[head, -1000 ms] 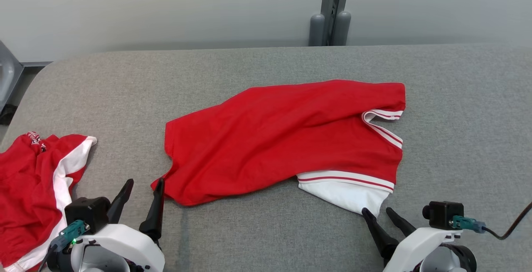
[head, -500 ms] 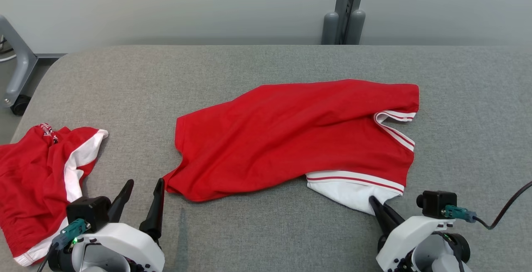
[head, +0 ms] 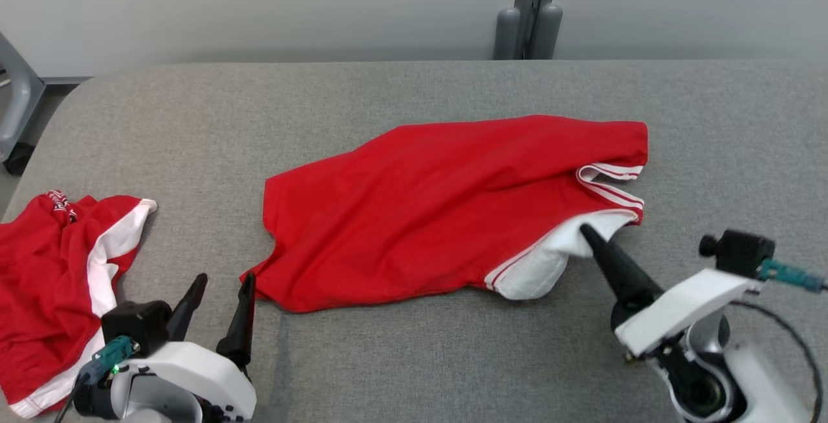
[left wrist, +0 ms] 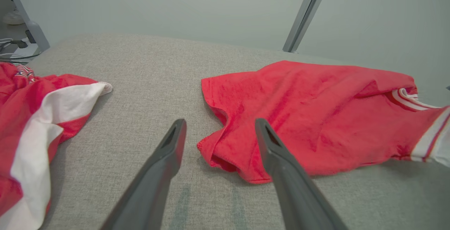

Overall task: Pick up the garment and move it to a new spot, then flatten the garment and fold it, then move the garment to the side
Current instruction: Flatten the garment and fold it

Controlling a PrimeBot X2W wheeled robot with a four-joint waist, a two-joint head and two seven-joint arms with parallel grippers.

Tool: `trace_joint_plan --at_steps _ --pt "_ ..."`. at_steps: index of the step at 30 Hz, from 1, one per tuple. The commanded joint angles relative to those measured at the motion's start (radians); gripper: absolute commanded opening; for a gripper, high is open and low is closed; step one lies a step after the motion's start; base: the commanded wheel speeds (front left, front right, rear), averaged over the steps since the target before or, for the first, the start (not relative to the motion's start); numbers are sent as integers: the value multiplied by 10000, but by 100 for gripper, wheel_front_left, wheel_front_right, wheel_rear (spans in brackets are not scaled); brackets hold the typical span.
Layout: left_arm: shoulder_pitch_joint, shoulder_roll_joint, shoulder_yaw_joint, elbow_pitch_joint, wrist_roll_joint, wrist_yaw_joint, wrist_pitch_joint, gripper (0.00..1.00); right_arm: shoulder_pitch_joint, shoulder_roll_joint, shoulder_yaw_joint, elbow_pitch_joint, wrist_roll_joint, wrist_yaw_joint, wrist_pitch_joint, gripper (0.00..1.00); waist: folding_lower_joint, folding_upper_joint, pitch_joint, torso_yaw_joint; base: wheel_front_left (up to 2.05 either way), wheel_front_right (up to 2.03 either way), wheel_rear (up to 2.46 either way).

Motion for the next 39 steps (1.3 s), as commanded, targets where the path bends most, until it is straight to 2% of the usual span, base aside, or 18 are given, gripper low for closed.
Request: trace_joint_plan --at_steps 1,4,8,9,11,12,19,31,35,39 --pt "-299 73 41 2 -8 -15 -19 100 -308 -76 -166 -157 557 5 307 0 0 0 154 -38 0 0 0" --pt "-408 58 6 -5 49 -54 15 100 -984 -302 -492 335 1109 3 906 0 0 0 384 -23 0 0 0" --pt "-669 -25 -68 65 87 -145 29 100 -2173 -311 -665 1940 1184 5 1556 0 0 0 683 103 0 0 0" --pt "-706 -55 -84 96 87 -185 17 100 -2443 -285 -685 2381 1145 5 1622 3 0 0 746 143 0 0 0" --pt "-802 -123 -110 190 67 -230 -25 100 -3000 -238 -742 3173 1051 5 1475 49 0 0 850 217 0 0 0" --pt "-855 -153 -113 233 60 -270 -51 100 -3213 -177 -720 3470 1052 5 1407 100 0 0 891 251 0 0 0" --pt "-926 -282 -154 591 3 -361 -185 100 -3737 -116 -444 4192 1416 5 141 100 0 0 823 244 0 0 0" --pt "-589 -345 -229 809 -109 -340 -282 100 -2327 -840 790 3329 1573 5 -1673 100 0 0 249 -89 0 0 0" --pt "-692 -346 -313 730 -73 -381 -206 100 -2760 -777 1124 3736 1388 5 -2287 100 0 0 275 30 0 0 0" --pt "-797 -344 -370 735 -29 -429 -179 100 -3449 -808 1460 4669 814 5 -2728 100 0 0 386 281 0 0 0"
